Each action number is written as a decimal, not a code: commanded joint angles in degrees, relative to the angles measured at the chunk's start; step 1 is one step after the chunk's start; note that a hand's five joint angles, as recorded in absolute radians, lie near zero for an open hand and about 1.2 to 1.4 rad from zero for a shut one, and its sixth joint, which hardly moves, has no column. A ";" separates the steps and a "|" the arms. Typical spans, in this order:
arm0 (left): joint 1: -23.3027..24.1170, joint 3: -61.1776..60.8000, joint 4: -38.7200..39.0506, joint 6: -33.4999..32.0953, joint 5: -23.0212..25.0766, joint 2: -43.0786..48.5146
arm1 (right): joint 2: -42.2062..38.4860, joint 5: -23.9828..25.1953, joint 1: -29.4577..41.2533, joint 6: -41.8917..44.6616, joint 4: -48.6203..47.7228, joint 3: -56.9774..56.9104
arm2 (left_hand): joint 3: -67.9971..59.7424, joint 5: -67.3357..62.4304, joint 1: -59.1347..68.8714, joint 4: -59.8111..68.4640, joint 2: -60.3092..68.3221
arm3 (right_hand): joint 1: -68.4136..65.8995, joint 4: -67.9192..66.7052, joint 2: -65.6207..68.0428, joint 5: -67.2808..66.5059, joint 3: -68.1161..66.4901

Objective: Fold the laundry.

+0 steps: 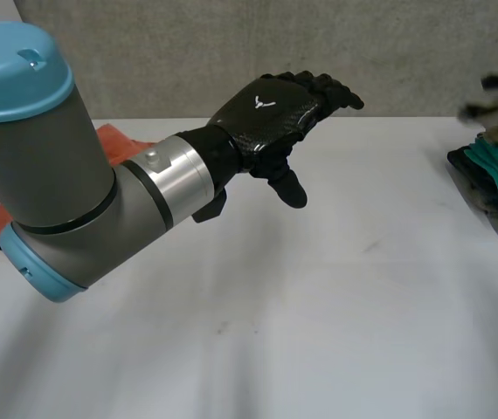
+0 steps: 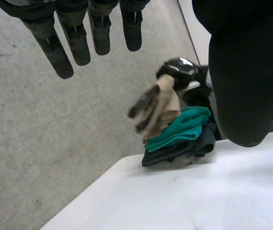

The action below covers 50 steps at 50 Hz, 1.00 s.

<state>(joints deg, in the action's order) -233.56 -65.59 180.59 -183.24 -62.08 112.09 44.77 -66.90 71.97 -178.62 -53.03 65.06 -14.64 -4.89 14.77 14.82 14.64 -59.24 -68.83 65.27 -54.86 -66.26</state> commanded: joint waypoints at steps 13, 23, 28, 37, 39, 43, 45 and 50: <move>2.58 -1.38 -0.06 -0.01 0.03 -0.20 | -1.10 16.98 -11.68 -2.61 0.29 7.00 | -3.14 -2.89 3.01 2.96 3.14 | 30.95 40.54 -36.98 36.58 37.98; 3.73 -1.38 0.03 0.08 0.03 -2.05 | 12.70 15.32 -13.16 1.32 25.21 7.02 | -2.80 -2.55 2.68 2.62 2.81 | 49.24 58.83 -55.27 54.86 56.26; 3.64 -1.30 0.47 0.17 -0.15 -3.71 | 19.21 8.30 -14.31 11.25 39.91 3.33 | -2.80 -2.55 2.68 2.62 2.81 | 49.24 58.83 -55.27 54.86 56.26; 0.40 2.04 2.58 0.52 -7.86 -8.29 | 28.44 -4.99 -1.33 22.61 40.48 2.44 | -3.64 -3.40 3.52 3.47 3.65 | 49.24 58.83 -55.27 54.86 56.26; -3.28 3.79 2.66 0.35 -15.57 -8.12 | 31.24 -5.08 6.91 22.35 34.00 5.49 | -3.31 -3.06 3.18 3.13 3.32 | 49.24 58.83 -55.27 54.86 56.26; -10.83 5.21 2.49 -1.93 -22.90 -7.33 | 35.29 -4.21 16.94 22.52 22.75 15.50 | -3.81 -3.56 3.68 3.63 3.82 | 49.24 58.83 -55.27 54.86 56.26; -13.40 5.47 2.58 -4.30 -22.91 -5.93 | 36.70 -3.32 20.21 22.70 18.60 19.47 | -4.48 -4.23 4.35 4.30 4.49 | 49.24 58.83 -55.27 54.86 56.26; -23.59 5.91 2.84 -17.65 -22.56 2.86 | 38.99 0.71 30.49 23.23 13.22 31.77 | -4.15 -3.90 4.02 3.97 4.16 | 49.24 58.83 -55.27 54.86 56.26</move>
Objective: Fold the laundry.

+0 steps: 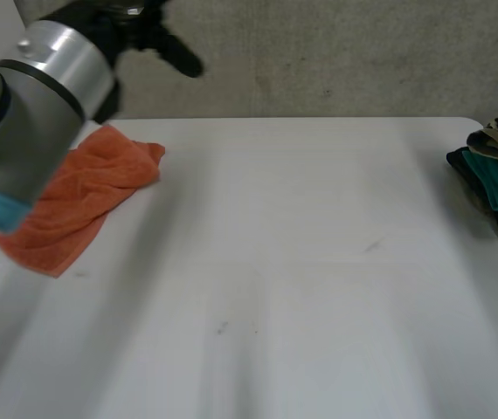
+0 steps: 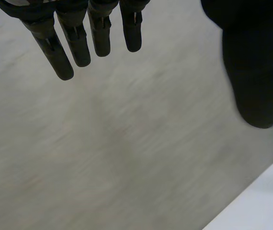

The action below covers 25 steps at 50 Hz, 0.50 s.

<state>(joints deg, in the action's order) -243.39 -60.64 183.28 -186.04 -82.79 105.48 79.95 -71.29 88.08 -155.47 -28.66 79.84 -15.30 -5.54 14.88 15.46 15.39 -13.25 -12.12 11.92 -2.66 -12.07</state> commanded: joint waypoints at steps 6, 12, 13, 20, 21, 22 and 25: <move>-22.48 5.52 1.02 -31.47 4.38 25.89 | 2.50 5.37 18.79 1.83 -6.77 24.39 | -2.49 -2.24 2.91 2.33 2.40 | 3.25 2.12 -1.92 2.66 2.07; -28.46 12.21 1.11 -37.20 9.31 39.88 | -0.76 4.76 18.97 6.31 1.23 27.56 | -2.49 -2.24 2.91 2.32 2.40 | 3.25 2.12 -1.92 2.66 2.07; -28.72 12.91 1.20 -37.37 9.40 41.02 | -0.85 4.76 18.71 6.67 1.67 27.83 | -2.49 -2.24 2.91 2.32 2.40 | 3.25 2.12 -1.92 2.66 2.07; -28.90 18.97 2.08 -36.50 12.39 48.76 | -0.94 3.70 18.35 7.72 3.08 29.59 | -29.01 -28.77 29.43 28.85 28.92 | 3.25 2.12 -1.92 2.66 2.07; -28.90 19.41 2.43 -36.41 12.56 49.20 | -0.94 3.44 18.26 7.64 2.91 30.11 | -34.06 -33.81 34.48 33.90 33.97 | 3.25 2.12 -1.92 2.66 2.07; -28.64 19.94 3.56 -36.23 12.65 49.82 | -0.85 3.35 18.26 7.64 2.91 30.20 | -47.43 -47.19 47.85 47.27 47.34 | 3.25 2.12 -1.92 2.66 2.07; -27.85 19.51 7.24 -35.71 11.78 49.82 | -0.32 2.91 18.18 7.64 3.43 30.73 | -64.70 -64.46 65.12 64.54 64.61 | 3.25 2.12 -1.92 2.66 2.07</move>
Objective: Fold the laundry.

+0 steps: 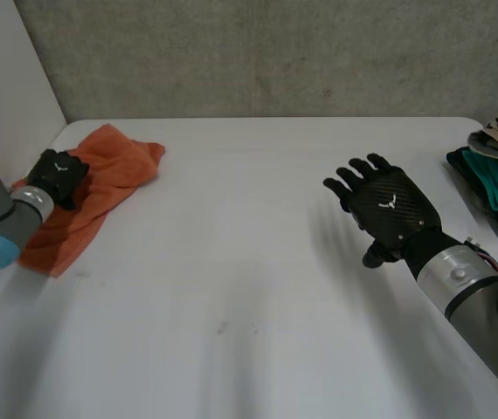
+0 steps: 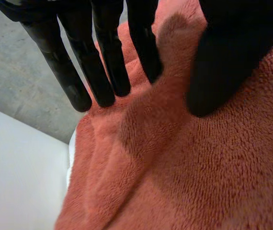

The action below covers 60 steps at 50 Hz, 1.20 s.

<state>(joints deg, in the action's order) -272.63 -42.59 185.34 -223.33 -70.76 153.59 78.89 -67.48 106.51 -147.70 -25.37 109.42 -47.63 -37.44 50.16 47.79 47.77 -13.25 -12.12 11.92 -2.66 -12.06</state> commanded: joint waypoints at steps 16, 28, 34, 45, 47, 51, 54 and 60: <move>16.05 -30.25 17.60 24.92 -0.89 -37.36 | 5.49 -1.95 -7.11 -0.92 0.84 1.24 | -32.37 -32.56 29.84 32.21 32.23 | 3.25 2.12 -1.92 2.66 2.06; 34.52 -46.27 17.86 35.42 12.32 -44.63 | 8.04 -2.13 -10.53 -1.19 3.04 -0.08 | -32.37 -32.56 29.84 32.21 32.23 | 3.25 2.12 -1.92 2.66 2.06; 39.28 -44.34 13.30 28.75 10.91 -33.19 | 7.95 -2.21 -12.73 -1.27 3.74 -0.25 | -22.40 -22.59 19.87 22.24 22.26 | 3.25 2.12 -1.92 2.66 2.06; 39.81 -43.11 5.20 17.49 0.63 -40.29 | 7.60 -2.04 -12.47 -1.62 11.55 -3.85 | 31.69 31.50 -34.22 -31.86 -31.84 | 3.25 2.12 -1.92 2.66 2.06; 39.72 -43.54 5.29 19.06 -2.17 -42.48 | 7.34 -2.13 -12.21 -1.80 17.08 -5.70 | 32.86 32.67 -35.39 -33.03 -33.01 | 3.25 2.12 -1.92 2.66 2.06; 38.23 -44.07 5.64 20.48 -7.37 -44.43 | 6.72 -2.13 -11.94 -2.24 30.52 -8.51 | 32.87 32.68 -35.40 -33.03 -33.02 | 3.25 2.12 -1.92 2.66 2.06; 34.64 -43.64 5.82 20.22 -8.78 -44.26 | 6.02 -1.07 -11.42 -4.08 39.15 -8.78 | 32.20 32.01 -34.73 -32.37 -32.35 | 3.25 2.12 -1.92 2.66 2.06; 26.20 -39.52 5.56 18.46 -7.99 -36.54 | 5.49 -1.07 -3.01 -11.54 36.46 -3.35 | 31.86 31.67 -34.39 -32.03 -32.01 | 3.25 2.12 -1.92 2.66 2.06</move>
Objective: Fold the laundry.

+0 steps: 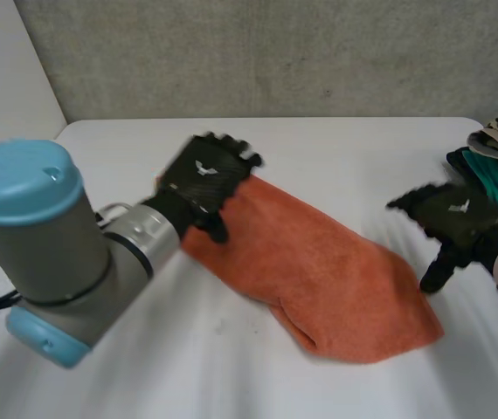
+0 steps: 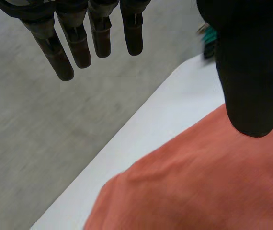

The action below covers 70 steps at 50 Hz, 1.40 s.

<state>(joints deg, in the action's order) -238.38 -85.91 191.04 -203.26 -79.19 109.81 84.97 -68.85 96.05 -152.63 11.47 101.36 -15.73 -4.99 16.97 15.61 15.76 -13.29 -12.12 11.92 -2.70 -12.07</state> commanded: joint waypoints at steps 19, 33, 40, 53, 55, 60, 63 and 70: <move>-16.41 24.11 -1.03 -21.92 14.15 33.97 | -16.14 -20.97 28.05 -11.02 -31.31 10.08 | -14.33 -15.06 13.08 14.45 14.30 | -28.16 -29.33 29.53 -28.75 -29.38; -15.27 28.16 1.35 -21.48 14.50 36.97 | -13.69 -20.89 27.17 -10.76 -33.44 10.61 | -59.38 -60.12 58.14 59.50 59.35 | -66.71 -67.88 68.08 -67.30 -67.93; -14.04 27.38 3.81 -21.04 14.06 37.15 | -10.96 -20.89 27.08 -9.88 -33.26 10.17 | -54.42 -55.16 53.18 54.54 54.39 | -66.71 -67.88 68.08 -67.30 -67.93; -13.16 22.89 3.72 -21.21 14.23 33.54 | -11.05 -20.80 27.08 -8.03 -33.26 10.00 | -24.60 -25.33 23.35 24.72 24.57 | -66.71 -67.88 68.08 -67.30 -67.93; -13.25 23.15 3.90 -21.21 14.23 33.89 | -10.79 -20.80 27.08 -7.95 -33.26 10.00 | -27.10 -27.83 25.85 27.22 27.07 | -66.71 -67.88 68.08 -67.30 -67.93; -12.98 24.12 4.16 -21.30 13.45 34.95 | -10.08 -20.89 26.47 -7.77 -33.18 9.38 | -64.27 -65.00 63.02 64.39 64.24 | -66.71 -67.88 68.08 -67.30 -67.93; -12.37 23.42 5.65 -20.78 10.91 33.90 | -7.72 -20.89 24.54 -7.77 -32.21 8.42 | -64.27 -65.01 63.03 64.39 64.24 | -66.71 -67.88 68.08 -67.30 -67.93; -11.93 14.82 9.17 -10.34 6.76 17.66 | -0.08 -19.23 19.18 -6.02 -23.97 2.81 | -64.27 -65.01 63.03 64.39 64.24 | -66.71 -67.88 68.08 -67.30 -67.93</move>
<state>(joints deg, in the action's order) -250.70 -63.67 197.34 -222.63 -69.37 140.67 78.88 -89.61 119.31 -159.99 -18.91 108.89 -68.12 -55.93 66.43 68.56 68.50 -58.70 -68.32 66.24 -56.64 -67.00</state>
